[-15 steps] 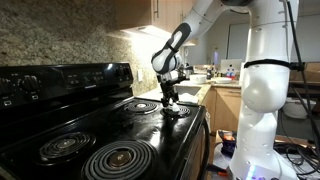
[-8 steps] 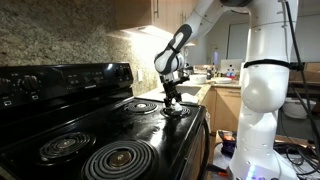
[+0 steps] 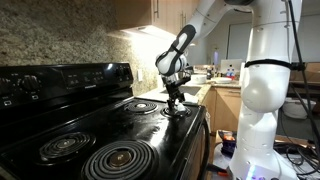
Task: Use the cloth to wipe the stove
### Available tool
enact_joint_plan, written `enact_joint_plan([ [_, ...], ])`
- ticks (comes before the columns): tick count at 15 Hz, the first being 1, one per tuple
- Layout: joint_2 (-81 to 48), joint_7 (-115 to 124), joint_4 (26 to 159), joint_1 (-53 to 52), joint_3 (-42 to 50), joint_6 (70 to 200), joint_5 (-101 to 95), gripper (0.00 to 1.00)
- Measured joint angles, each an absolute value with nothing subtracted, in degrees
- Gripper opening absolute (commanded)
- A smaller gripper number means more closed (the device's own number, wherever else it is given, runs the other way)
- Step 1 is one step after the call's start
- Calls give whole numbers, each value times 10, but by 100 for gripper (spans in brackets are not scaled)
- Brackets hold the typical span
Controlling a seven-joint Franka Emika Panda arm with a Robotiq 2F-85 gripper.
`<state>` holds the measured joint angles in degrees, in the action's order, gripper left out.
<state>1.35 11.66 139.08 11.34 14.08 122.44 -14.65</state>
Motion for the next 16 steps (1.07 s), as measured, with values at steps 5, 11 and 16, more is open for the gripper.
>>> enact_joint_plan([
  [5,60,117,1433,118,141,1224,-154,7],
  [11,144,116,1507,113,101,1224,-154,7],
  [16,156,116,1527,104,68,1224,-154,7],
])
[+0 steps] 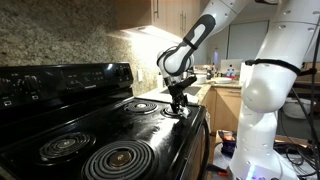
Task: Use the cloth to wipe the stove
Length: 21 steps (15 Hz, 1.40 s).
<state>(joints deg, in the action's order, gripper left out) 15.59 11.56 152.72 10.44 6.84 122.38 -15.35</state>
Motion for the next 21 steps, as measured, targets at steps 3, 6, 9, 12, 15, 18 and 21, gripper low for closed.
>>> enact_joint_plan([
  [3,155,116,1526,90,58,1244,-147,7],
  [6,148,116,1518,77,48,1284,-135,7],
  [9,123,117,1496,72,39,1312,-134,7],
  [12,79,119,1463,73,38,1322,-134,7],
  [15,33,125,1420,74,46,1322,-135,8],
  [18,-10,129,1374,75,64,1322,-135,8],
  [21,-42,130,1332,84,91,1322,-135,8],
])
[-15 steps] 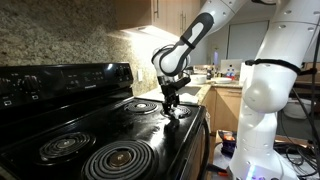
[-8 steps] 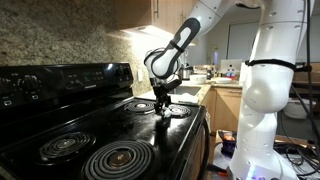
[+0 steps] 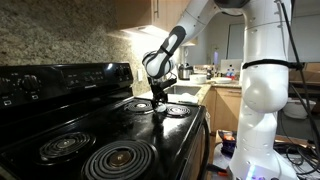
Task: Use the cloth to wipe the stove
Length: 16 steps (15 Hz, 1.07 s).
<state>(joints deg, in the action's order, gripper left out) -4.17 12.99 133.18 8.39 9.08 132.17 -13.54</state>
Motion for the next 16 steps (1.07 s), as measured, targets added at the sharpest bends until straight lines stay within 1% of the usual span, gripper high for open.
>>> enact_joint_plan([
  [7,-110,130,1252,124,152,1319,-133,8],
  [16,-127,130,1211,117,139,1321,-96,8],
])
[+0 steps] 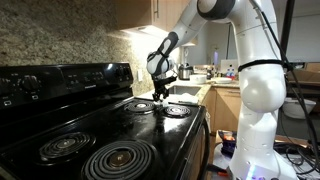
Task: Use the cloth to wipe the stove
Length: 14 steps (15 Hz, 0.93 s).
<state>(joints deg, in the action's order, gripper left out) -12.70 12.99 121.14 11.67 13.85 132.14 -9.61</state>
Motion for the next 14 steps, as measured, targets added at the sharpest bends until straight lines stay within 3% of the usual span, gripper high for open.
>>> enact_joint_plan([
  [14,-275,198,968,90,122,1320,-43,8],
])
